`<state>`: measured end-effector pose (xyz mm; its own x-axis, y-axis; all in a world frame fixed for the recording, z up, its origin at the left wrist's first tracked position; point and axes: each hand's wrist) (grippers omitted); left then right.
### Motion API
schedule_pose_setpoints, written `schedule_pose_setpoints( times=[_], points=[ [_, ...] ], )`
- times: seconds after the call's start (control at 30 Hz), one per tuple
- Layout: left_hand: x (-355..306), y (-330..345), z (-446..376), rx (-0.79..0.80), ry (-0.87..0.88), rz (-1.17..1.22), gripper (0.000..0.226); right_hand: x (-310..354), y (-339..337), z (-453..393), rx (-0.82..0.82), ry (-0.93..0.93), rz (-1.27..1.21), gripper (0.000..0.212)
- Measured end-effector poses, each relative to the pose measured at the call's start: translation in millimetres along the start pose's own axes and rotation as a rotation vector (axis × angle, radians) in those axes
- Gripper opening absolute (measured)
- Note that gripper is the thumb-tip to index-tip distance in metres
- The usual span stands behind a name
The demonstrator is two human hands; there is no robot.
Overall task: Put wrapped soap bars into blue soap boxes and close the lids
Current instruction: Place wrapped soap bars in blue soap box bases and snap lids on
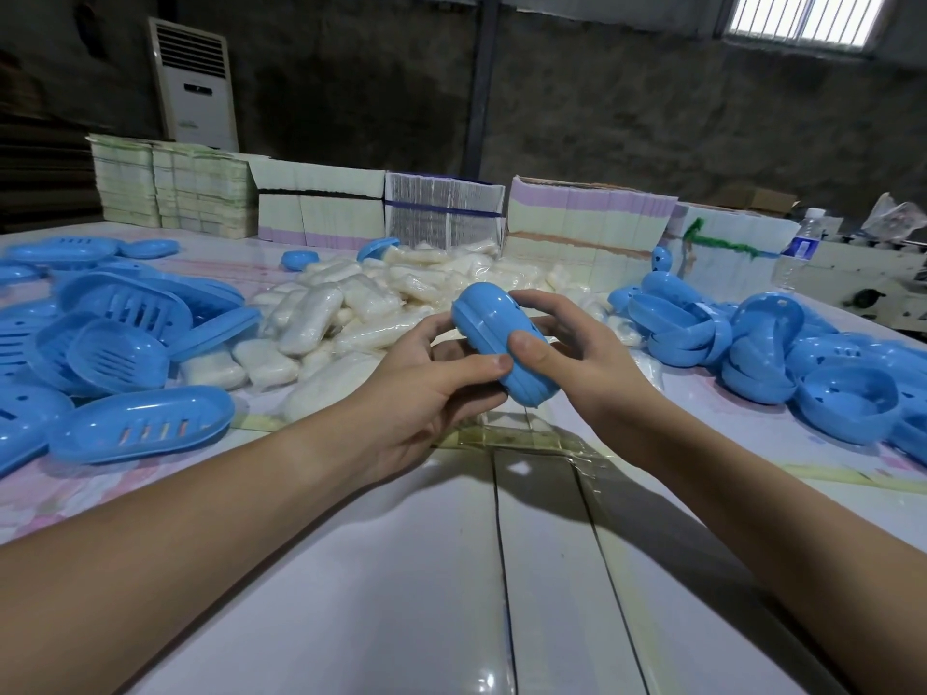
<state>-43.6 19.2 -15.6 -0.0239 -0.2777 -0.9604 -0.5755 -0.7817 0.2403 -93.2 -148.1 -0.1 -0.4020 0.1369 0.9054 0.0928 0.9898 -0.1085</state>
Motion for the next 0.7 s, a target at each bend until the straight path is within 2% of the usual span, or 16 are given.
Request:
schedule_pose_setpoints(
  times=[0.6,0.7],
  points=[
    [-1.3,-2.6,0.2,0.004,0.0,-0.013,0.058,-2.7,5.0,-0.6,0.029,-0.001,0.07,0.035],
    [-4.2,-3.8,-0.8,0.008,-0.011,-0.006,0.06,-1.1,2.3,-1.9,0.047,0.044,-0.009,0.047]
  ],
)
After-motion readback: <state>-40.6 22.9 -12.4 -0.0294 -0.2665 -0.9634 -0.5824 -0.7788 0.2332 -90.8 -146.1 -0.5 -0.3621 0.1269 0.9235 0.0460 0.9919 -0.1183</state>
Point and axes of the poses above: each hand's wrist, its own z-axis away from the middle knuckle, its own y-axis out of the palm, x = y × z, and after that the axes turned 14 degrees about -z, right-handed
